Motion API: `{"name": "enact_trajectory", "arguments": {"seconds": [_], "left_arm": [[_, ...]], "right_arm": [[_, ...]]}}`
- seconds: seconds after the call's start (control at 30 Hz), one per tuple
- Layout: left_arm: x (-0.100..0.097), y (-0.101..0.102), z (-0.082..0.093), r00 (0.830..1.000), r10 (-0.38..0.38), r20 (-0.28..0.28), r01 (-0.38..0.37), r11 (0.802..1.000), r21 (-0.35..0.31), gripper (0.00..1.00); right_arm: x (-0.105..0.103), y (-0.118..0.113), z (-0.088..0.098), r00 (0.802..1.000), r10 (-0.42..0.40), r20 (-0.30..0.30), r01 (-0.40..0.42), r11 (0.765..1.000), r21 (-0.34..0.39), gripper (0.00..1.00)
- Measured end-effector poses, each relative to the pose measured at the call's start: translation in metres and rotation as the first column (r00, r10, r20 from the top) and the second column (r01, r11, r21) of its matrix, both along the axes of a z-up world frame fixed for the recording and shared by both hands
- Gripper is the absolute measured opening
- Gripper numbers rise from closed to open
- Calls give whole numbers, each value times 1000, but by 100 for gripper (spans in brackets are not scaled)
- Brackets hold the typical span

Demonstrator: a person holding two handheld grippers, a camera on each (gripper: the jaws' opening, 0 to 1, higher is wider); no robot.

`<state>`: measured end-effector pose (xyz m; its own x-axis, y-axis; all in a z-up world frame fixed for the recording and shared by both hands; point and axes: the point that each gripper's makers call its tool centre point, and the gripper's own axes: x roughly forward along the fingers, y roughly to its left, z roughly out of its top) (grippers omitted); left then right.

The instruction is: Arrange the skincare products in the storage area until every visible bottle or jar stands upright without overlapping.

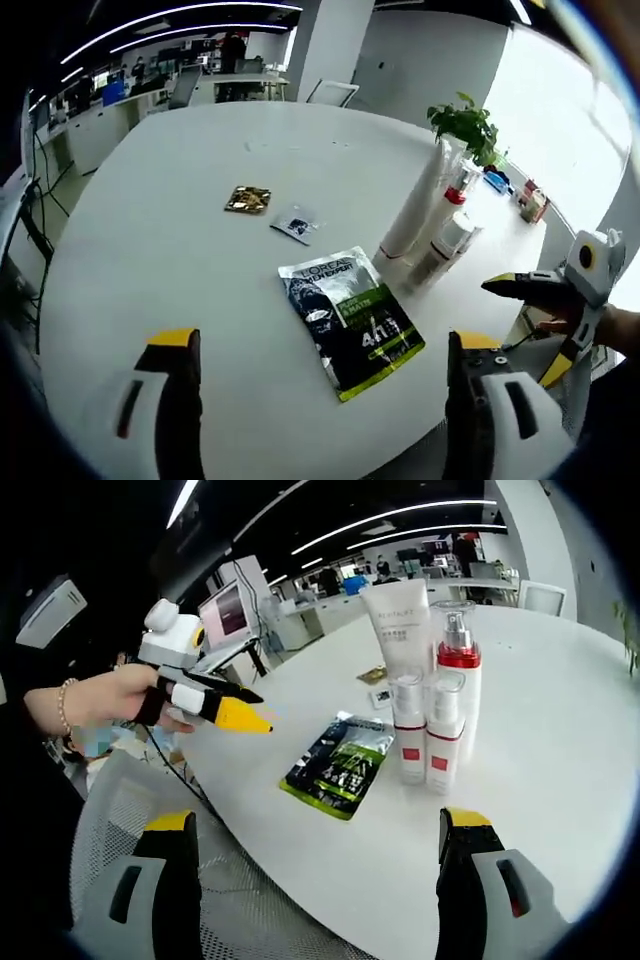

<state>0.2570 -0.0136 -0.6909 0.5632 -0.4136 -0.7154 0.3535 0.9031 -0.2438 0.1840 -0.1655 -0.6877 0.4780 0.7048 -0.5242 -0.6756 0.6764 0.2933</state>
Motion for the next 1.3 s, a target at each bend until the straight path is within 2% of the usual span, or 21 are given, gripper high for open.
{"name": "enact_trajectory", "arguments": {"seconds": [0.33, 0.67, 0.8, 1.0, 1.23, 1.3], "left_arm": [[34, -5, -18, 996, 49, -78, -50, 999, 1, 95], [59, -18, -28, 991, 58, -122, -59, 998, 0, 94], [70, -18, -33, 988, 81, -135, -78, 997, 26, 94], [94, -18, -38, 974, 175, -141, -173, 985, 29, 91], [122, -28, -39, 954, 280, -105, -282, 959, -9, 85], [126, -30, -39, 949, 302, -96, -303, 953, -3, 84]], "right_arm": [[-2, 0, -2, 1000, 14, 1, -14, 999, -28, 100], [-1, -3, -5, 1000, 1, -3, -2, 999, -51, 100], [1, -5, -4, 1000, -18, -5, 18, 999, -45, 100], [3, -9, -4, 999, -38, -9, 38, 999, -37, 98], [4, -9, -5, 999, -45, -18, 45, 998, -36, 98], [3, -9, -6, 999, -43, -19, 42, 998, -39, 98]]}}
